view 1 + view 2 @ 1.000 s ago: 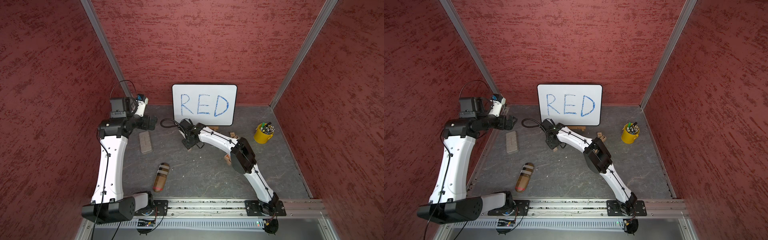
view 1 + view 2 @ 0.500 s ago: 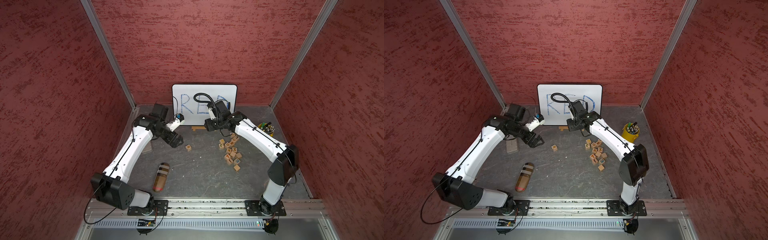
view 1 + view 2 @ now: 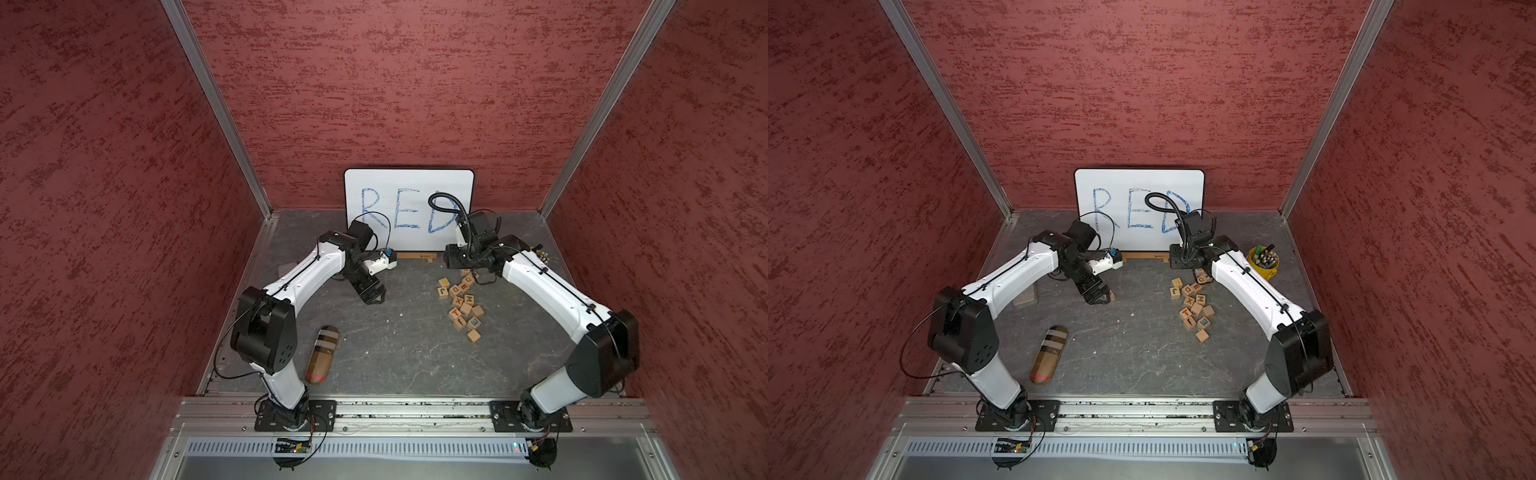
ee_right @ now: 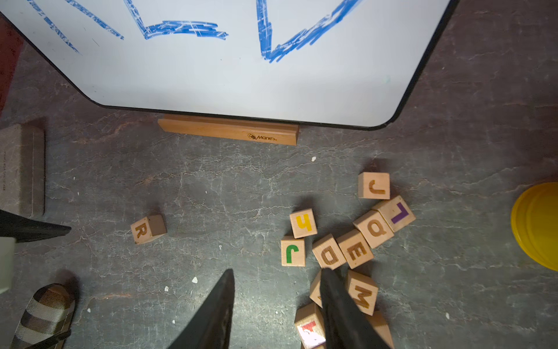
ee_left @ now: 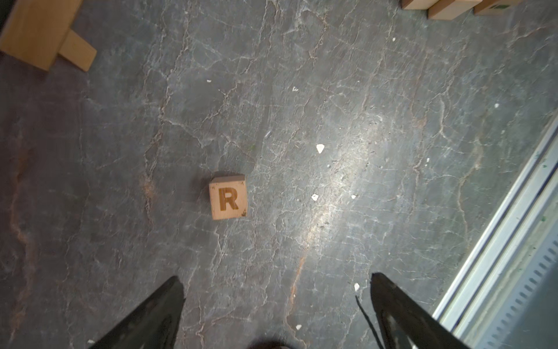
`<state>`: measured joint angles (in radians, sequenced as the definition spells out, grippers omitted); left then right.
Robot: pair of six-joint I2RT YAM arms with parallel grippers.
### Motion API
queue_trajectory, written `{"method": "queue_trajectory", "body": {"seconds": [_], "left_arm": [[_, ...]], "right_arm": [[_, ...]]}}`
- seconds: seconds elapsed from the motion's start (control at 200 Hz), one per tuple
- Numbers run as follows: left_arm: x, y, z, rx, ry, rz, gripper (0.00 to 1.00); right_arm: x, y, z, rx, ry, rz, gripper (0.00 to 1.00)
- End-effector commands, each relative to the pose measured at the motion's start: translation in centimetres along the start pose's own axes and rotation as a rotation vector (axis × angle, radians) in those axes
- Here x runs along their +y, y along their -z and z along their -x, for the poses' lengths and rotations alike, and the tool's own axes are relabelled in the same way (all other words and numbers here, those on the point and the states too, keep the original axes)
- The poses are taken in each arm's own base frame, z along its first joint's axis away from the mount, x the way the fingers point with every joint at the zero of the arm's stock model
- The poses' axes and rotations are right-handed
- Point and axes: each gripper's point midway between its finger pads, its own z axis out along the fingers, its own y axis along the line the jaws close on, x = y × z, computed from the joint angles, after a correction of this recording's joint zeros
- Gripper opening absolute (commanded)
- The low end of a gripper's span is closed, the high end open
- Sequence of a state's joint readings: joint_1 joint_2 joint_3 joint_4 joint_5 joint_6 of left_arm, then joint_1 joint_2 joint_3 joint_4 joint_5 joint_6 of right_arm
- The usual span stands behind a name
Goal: Assemble the uppercase word "red" with letter blocks
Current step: Pick up the letter block from the center of the board.
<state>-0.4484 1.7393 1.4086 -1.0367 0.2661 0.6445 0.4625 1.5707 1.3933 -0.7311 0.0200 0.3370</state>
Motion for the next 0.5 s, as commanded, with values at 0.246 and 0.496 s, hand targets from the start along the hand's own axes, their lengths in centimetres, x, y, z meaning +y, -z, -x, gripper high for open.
{"method": "queue_trajectory", "body": {"seconds": [0.246,0.496], "left_arm": [[1.5,-4.3,0.7,0.074,0.020,-0.007,0.91],[3.4,-5.1,0.4,0.100,0.045,0.011,0.90]], "right_arm": [[0.2,0.3,1.5,-0.059,-0.030,0.035,0.48],[-0.2,-0.3,1.4,-0.053,-0.025,0.030,0.47]]}}
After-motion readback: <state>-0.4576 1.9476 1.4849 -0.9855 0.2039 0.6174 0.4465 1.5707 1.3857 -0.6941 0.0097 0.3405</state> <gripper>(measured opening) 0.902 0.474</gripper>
